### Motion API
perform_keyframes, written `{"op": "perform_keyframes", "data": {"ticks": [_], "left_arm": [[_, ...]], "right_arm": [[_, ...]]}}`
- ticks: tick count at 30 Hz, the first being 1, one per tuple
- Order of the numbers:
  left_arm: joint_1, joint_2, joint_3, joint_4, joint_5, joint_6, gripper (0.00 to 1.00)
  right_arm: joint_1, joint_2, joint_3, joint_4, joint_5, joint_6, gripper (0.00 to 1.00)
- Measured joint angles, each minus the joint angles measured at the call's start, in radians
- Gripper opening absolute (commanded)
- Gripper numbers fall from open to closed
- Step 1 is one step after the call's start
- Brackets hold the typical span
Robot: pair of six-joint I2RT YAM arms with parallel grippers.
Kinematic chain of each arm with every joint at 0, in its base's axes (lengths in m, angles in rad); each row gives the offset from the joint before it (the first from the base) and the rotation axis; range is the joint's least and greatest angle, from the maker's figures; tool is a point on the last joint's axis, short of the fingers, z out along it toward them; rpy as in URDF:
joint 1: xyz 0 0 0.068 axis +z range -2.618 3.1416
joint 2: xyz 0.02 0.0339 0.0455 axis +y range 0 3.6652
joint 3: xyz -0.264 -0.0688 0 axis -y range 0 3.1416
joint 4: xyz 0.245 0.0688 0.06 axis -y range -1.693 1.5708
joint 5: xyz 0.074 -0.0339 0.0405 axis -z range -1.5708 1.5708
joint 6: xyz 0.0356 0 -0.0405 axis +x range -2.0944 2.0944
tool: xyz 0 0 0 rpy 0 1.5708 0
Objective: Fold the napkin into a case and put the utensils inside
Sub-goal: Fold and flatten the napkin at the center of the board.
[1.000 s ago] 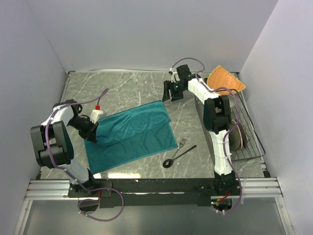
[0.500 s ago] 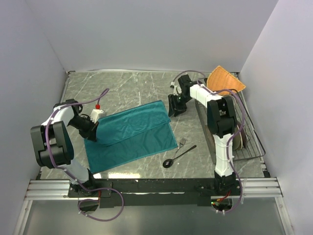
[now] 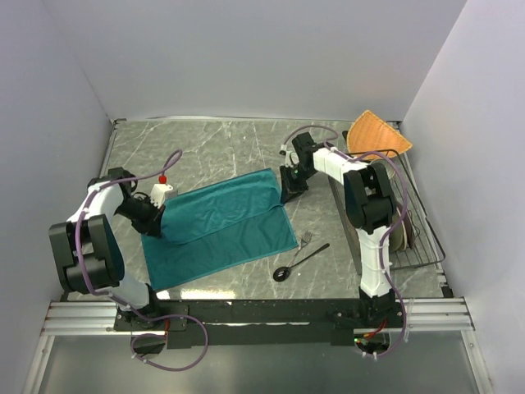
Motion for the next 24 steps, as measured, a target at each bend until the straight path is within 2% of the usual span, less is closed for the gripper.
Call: {"op": "perform_keyframes", "data": {"ticks": [1, 8, 15, 21, 22, 24], "left_arm": [[0.000, -0.005, -0.003, 0.003, -0.001, -0.002, 0.01], [0.000, -0.042, -0.015, 0.006, -0.009, -0.004, 0.01], [0.000, -0.133, -0.024, 0.001, -0.016, -0.003, 0.01], [-0.005, -0.176, -0.032, -0.022, -0.016, 0.001, 0.01], [-0.008, -0.182, -0.037, -0.024, -0.016, 0.002, 0.01], [-0.015, -0.198, -0.055, -0.027, -0.018, 0.005, 0.01]], "right_arm": [[0.000, -0.001, -0.003, 0.001, -0.001, 0.000, 0.00], [0.000, -0.016, -0.029, 0.002, -0.008, 0.000, 0.00], [-0.001, -0.134, -0.142, -0.011, -0.005, -0.014, 0.00], [-0.003, -0.217, -0.166, -0.011, -0.002, -0.035, 0.00], [-0.003, -0.218, -0.167, -0.012, 0.000, -0.039, 0.01], [-0.003, -0.211, -0.167, -0.014, 0.001, -0.042, 0.17]]}}
